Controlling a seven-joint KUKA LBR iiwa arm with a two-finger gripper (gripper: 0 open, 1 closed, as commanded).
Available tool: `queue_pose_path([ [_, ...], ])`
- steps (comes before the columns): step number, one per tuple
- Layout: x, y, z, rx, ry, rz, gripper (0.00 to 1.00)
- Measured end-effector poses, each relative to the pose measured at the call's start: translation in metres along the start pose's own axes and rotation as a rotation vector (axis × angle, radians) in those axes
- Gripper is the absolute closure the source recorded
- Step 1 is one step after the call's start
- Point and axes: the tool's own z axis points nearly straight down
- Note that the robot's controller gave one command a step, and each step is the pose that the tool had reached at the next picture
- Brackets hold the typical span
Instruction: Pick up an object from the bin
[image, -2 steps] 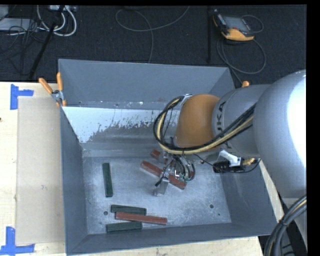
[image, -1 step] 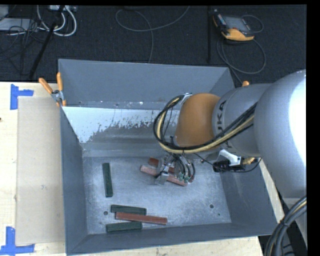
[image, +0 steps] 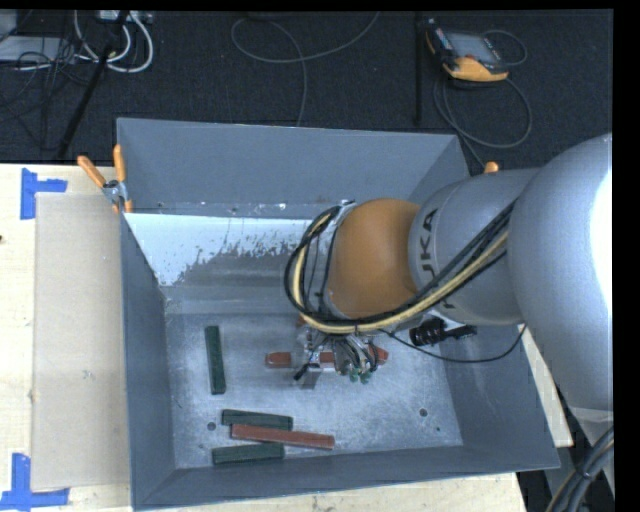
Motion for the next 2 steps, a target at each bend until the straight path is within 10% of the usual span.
queue_pose_path([
  [1,0.0,-0.001,0.0,0.0,0.0,0.001,0.0],
  [2,-0.011,0.002,0.021,0.001,-0.001,-0.056,0.0],
])
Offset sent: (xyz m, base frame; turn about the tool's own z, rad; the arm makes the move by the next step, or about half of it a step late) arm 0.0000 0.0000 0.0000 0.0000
